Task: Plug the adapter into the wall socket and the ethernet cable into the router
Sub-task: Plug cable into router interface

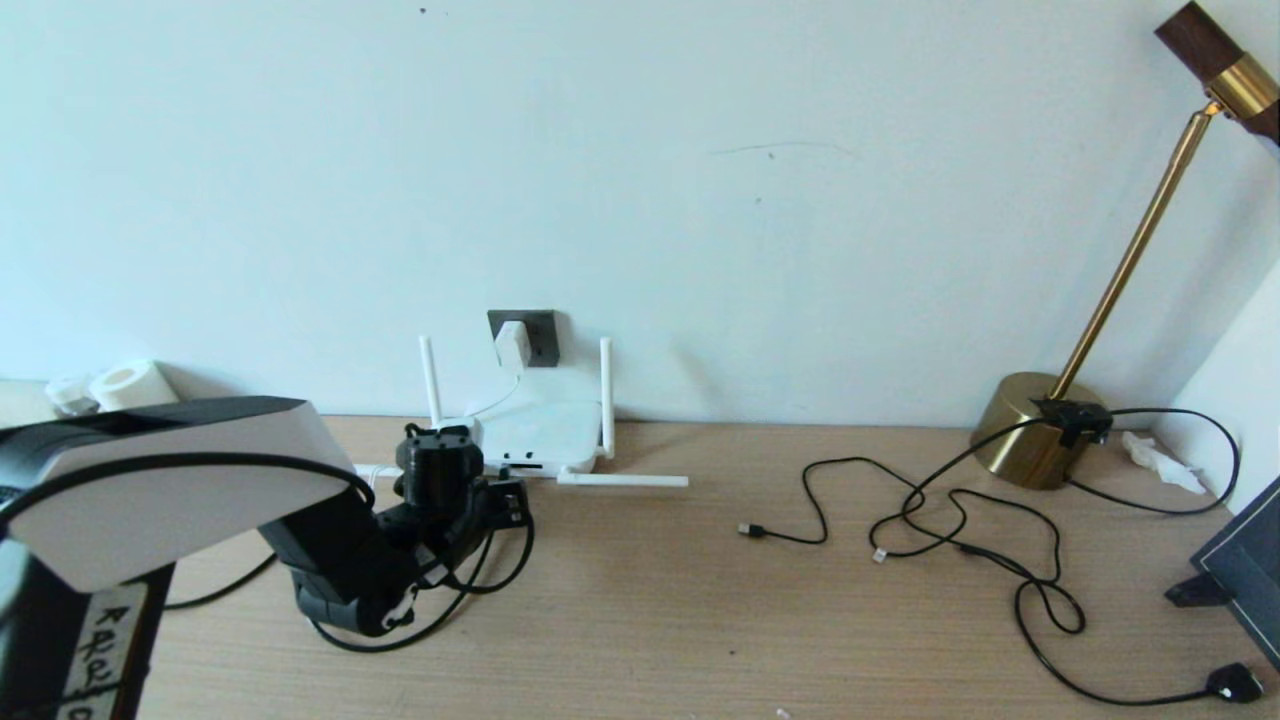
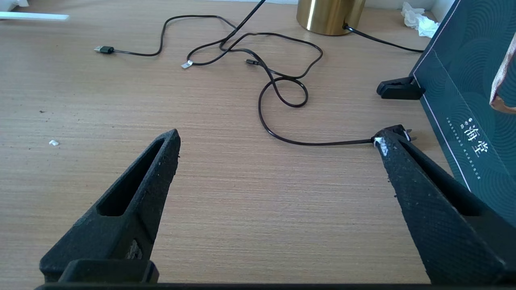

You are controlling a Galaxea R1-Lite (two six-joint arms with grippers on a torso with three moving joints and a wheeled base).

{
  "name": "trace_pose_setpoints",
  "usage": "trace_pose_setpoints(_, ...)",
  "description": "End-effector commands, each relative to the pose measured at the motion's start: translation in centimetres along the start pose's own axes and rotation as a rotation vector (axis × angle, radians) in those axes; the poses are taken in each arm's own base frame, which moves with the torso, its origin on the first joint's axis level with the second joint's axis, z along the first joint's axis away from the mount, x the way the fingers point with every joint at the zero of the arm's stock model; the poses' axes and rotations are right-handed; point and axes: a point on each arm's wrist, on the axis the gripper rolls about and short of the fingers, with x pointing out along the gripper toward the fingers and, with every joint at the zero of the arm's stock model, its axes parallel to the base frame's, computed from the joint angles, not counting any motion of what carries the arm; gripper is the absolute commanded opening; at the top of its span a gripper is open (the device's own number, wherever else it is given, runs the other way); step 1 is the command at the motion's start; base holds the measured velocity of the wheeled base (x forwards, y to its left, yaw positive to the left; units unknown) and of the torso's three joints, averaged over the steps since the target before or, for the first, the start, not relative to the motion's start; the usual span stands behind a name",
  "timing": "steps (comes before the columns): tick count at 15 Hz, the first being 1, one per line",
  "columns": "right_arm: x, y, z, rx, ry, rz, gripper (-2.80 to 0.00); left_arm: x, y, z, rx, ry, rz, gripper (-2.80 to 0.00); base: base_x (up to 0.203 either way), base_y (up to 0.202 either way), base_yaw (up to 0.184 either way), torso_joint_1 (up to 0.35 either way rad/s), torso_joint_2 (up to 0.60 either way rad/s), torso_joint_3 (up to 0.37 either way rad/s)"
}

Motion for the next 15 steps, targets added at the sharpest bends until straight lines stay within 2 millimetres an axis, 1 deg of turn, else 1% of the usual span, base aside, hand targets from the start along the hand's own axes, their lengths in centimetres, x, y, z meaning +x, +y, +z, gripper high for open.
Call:
trace_pose_setpoints(1,0.0,0.0,0.0,0.0,0.0,0.0,0.0,0.0,-0.02,0.02,-0.002,-0.002,0.0,-2.8,0.0,0.0,0.0,0.0,0.0,0.0)
trace_pose_setpoints(15,0.0,0.0,-0.02,0.0,0.001,0.0,0.0,0.13,-0.13,0.13,0.01,-0.007,-0.002,-2.8,0.0,0.0,0.0,0.0,0.0,0.0)
